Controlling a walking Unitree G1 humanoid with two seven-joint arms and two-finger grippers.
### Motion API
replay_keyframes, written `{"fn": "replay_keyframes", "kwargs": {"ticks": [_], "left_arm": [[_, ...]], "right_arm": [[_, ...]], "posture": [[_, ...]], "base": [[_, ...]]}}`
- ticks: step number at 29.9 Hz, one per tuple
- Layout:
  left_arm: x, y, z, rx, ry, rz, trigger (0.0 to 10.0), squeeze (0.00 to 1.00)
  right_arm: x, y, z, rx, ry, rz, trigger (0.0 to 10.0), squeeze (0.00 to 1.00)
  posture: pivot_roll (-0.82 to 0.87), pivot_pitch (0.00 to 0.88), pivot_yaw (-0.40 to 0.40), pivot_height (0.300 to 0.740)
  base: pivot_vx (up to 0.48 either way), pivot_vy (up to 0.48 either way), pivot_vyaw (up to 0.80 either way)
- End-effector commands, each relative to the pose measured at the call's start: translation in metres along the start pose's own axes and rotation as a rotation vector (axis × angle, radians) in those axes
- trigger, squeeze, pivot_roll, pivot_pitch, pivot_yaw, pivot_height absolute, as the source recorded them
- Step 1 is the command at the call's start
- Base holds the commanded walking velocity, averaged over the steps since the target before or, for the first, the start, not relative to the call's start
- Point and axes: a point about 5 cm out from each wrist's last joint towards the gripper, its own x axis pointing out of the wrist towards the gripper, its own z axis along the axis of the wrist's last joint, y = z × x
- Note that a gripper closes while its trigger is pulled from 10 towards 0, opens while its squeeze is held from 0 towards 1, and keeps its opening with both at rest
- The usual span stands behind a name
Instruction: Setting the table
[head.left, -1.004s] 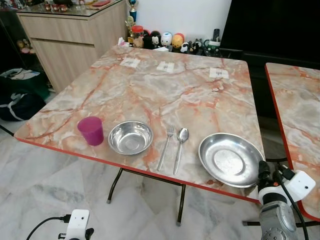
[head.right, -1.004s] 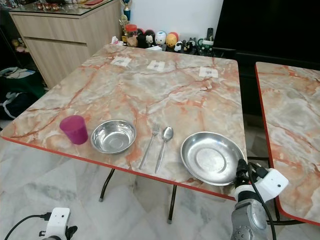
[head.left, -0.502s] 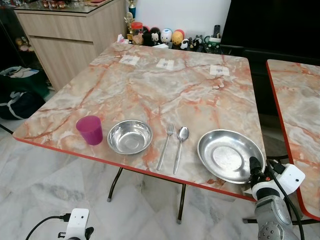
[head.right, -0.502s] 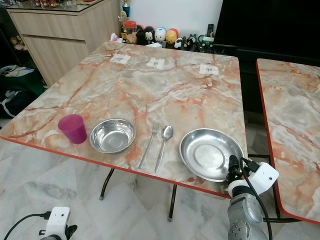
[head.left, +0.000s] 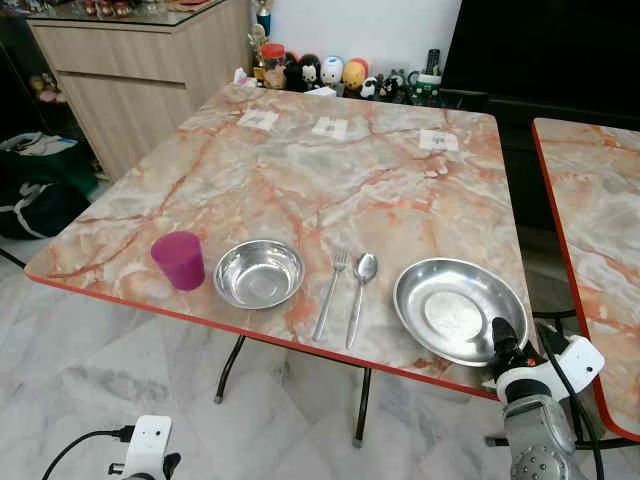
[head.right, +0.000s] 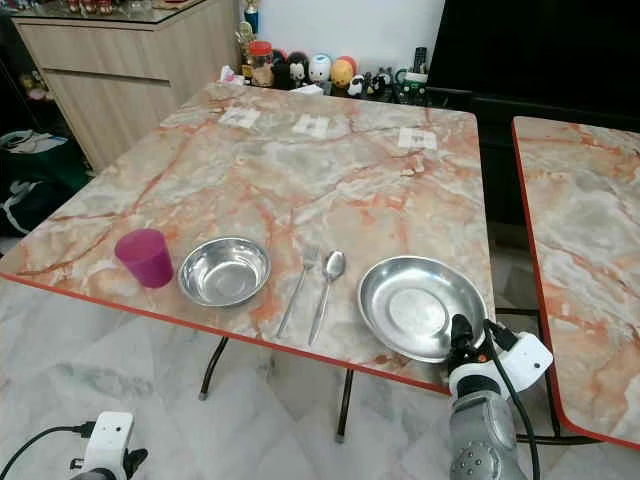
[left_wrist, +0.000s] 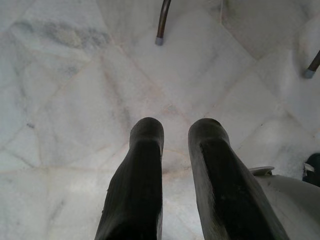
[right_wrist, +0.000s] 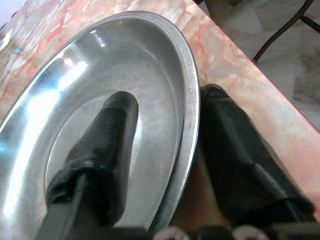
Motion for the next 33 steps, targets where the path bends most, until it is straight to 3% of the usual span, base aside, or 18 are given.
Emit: {"fn": "replay_keyframes", "kwargs": {"ticks": [1, 23, 30, 33], "left_arm": [[0.0, -0.001, 0.0, 0.023, 0.005, -0.01, 10.0, 0.0], [0.001, -0.01, 0.0, 0.055, 0.009, -0.059, 10.0, 0.0], [0.002, -0.011, 0.001, 0.076, 0.005, -0.062, 10.0, 0.0], [0.001, -0.009, 0.001, 0.079, 0.006, -0.05, 10.0, 0.0]], "right_arm": [[0.001, 0.004, -0.001, 0.007, 0.015, 0.014, 0.0, 0.0], [0.002, 0.0, -0.002, -0.014, 0.019, -0.03, 0.0, 0.0], [0.0, -0.001, 0.015, 0.036, -0.144, -0.036, 0.0, 0.0], [-0.004, 0.001, 0.035, 0.131, -0.3, -0.008, 0.0, 0.0]], "posture": [[0.17, 0.029, -0.019, 0.74], [0.18, 0.007, -0.027, 0.74], [0.18, 0.006, -0.029, 0.74], [0.18, 0.007, -0.029, 0.74]], "base": [[0.0, 0.0, 0.0], [0.0, 0.0, 0.0], [0.0, 0.0, 0.0], [0.0, 0.0, 0.0]]}}
